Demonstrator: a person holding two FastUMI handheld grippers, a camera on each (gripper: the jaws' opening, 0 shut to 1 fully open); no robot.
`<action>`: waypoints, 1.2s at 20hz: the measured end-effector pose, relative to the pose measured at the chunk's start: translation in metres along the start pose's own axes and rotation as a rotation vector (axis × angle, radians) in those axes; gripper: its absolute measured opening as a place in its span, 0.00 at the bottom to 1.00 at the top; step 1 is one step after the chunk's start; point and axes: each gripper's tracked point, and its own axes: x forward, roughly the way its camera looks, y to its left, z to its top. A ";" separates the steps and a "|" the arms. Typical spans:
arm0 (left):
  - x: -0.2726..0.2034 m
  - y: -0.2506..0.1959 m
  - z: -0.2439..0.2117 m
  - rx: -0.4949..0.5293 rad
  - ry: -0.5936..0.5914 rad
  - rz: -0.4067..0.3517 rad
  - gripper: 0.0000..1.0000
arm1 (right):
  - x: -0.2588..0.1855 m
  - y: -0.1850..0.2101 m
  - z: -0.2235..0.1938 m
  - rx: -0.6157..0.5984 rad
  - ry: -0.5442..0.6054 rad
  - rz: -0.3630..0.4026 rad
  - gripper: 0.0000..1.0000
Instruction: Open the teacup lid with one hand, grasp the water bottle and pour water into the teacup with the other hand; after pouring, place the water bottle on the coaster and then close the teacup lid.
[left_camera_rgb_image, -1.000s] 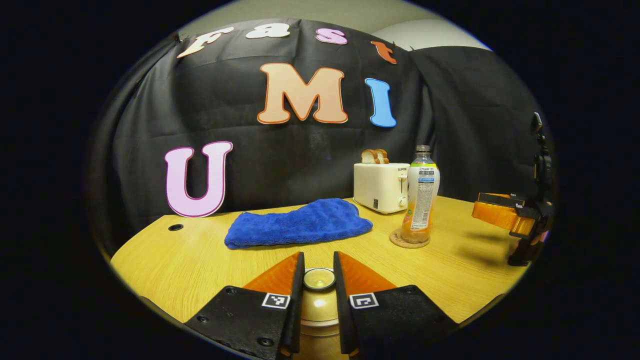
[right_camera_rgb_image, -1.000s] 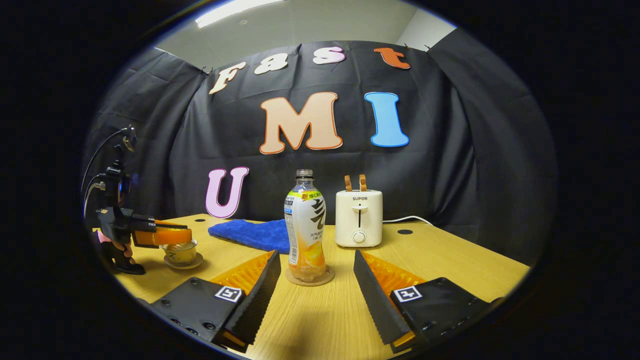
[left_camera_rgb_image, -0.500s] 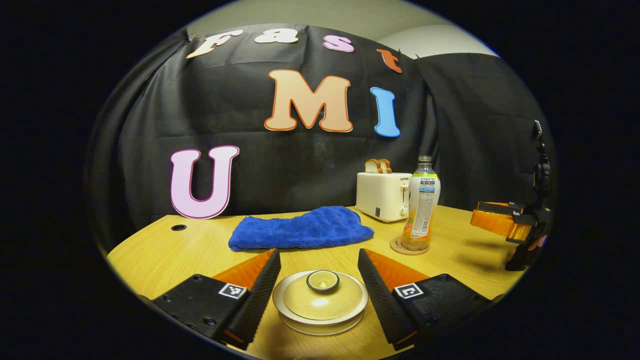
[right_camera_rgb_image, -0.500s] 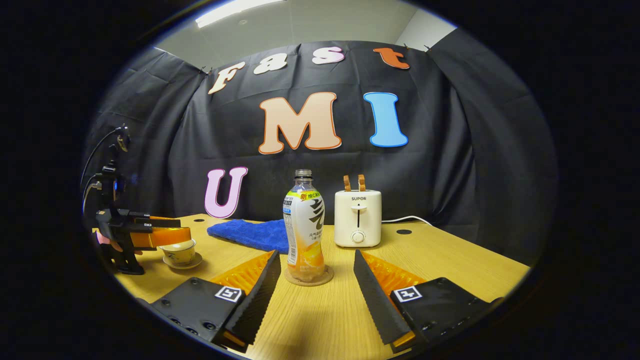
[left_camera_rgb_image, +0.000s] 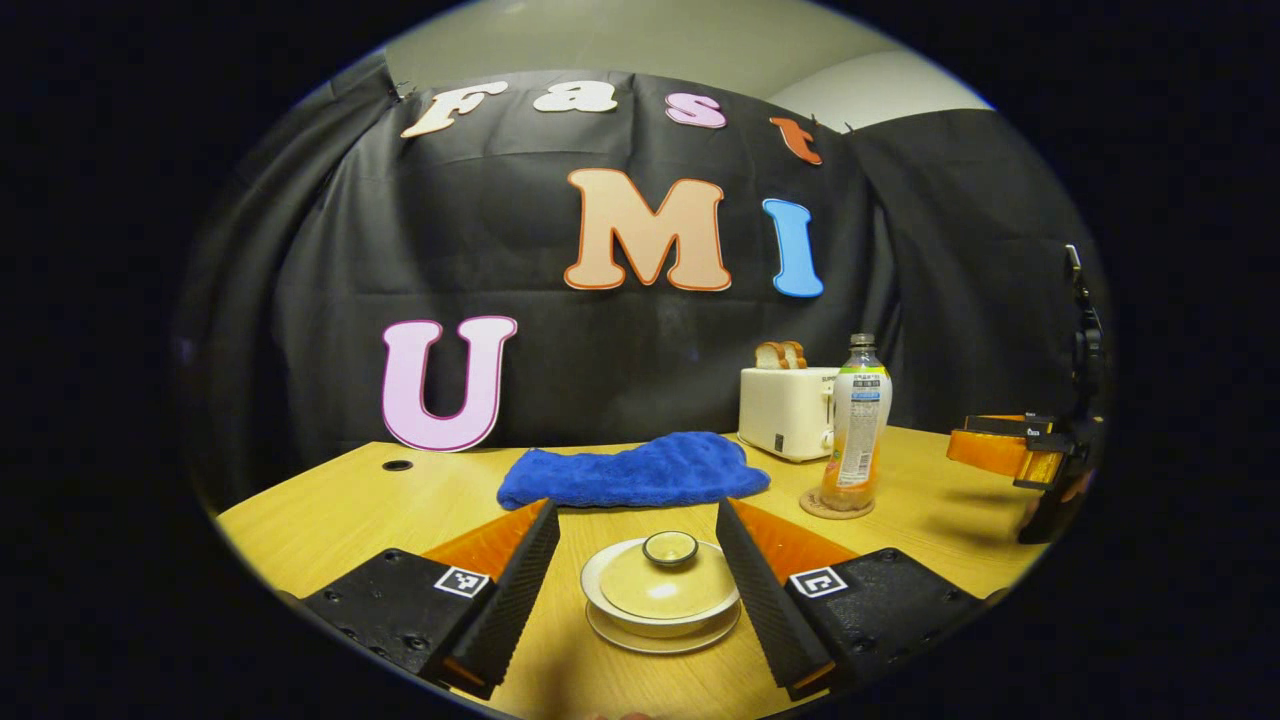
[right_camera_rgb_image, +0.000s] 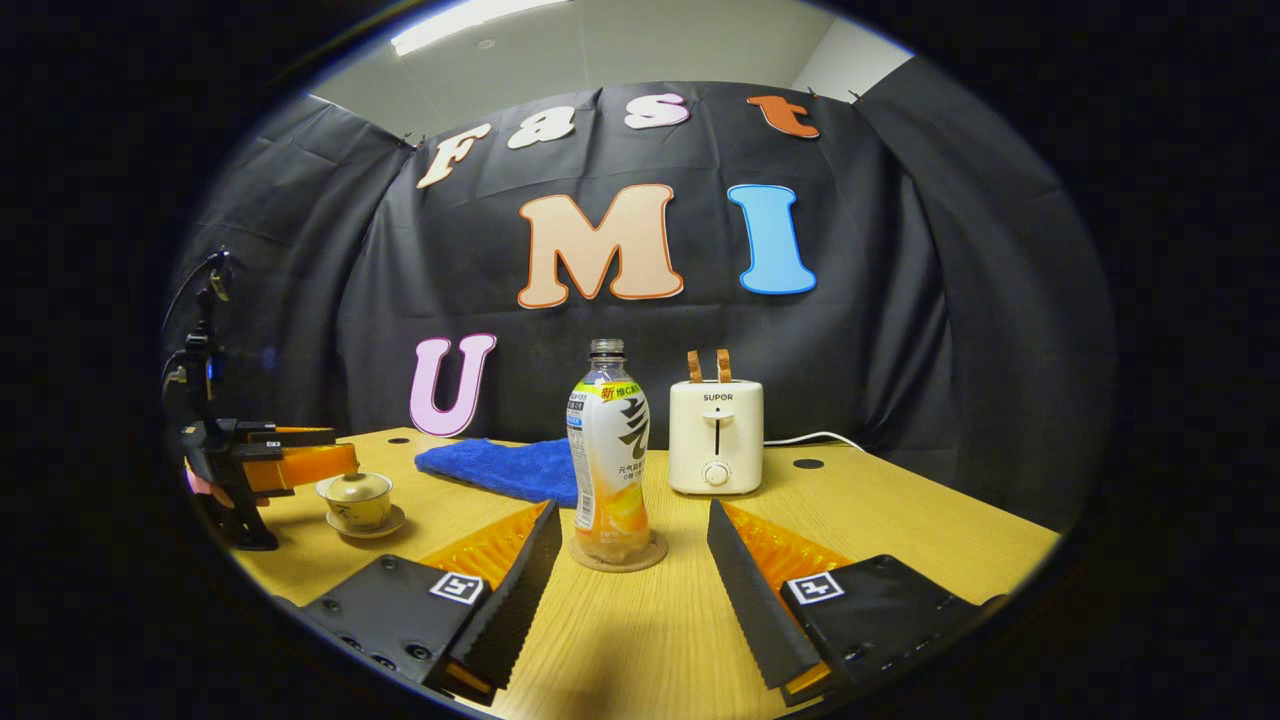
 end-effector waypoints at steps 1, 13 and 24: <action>-0.004 0.006 -0.001 0.000 0.002 0.028 0.93 | 0.000 -0.002 0.000 0.000 0.000 -0.005 0.93; -0.047 0.045 0.000 0.012 -0.001 0.280 0.93 | -0.010 -0.025 0.002 -0.005 -0.006 -0.123 0.93; -0.059 0.074 0.000 0.016 -0.002 0.450 0.93 | -0.012 -0.034 0.001 -0.007 -0.004 -0.178 0.93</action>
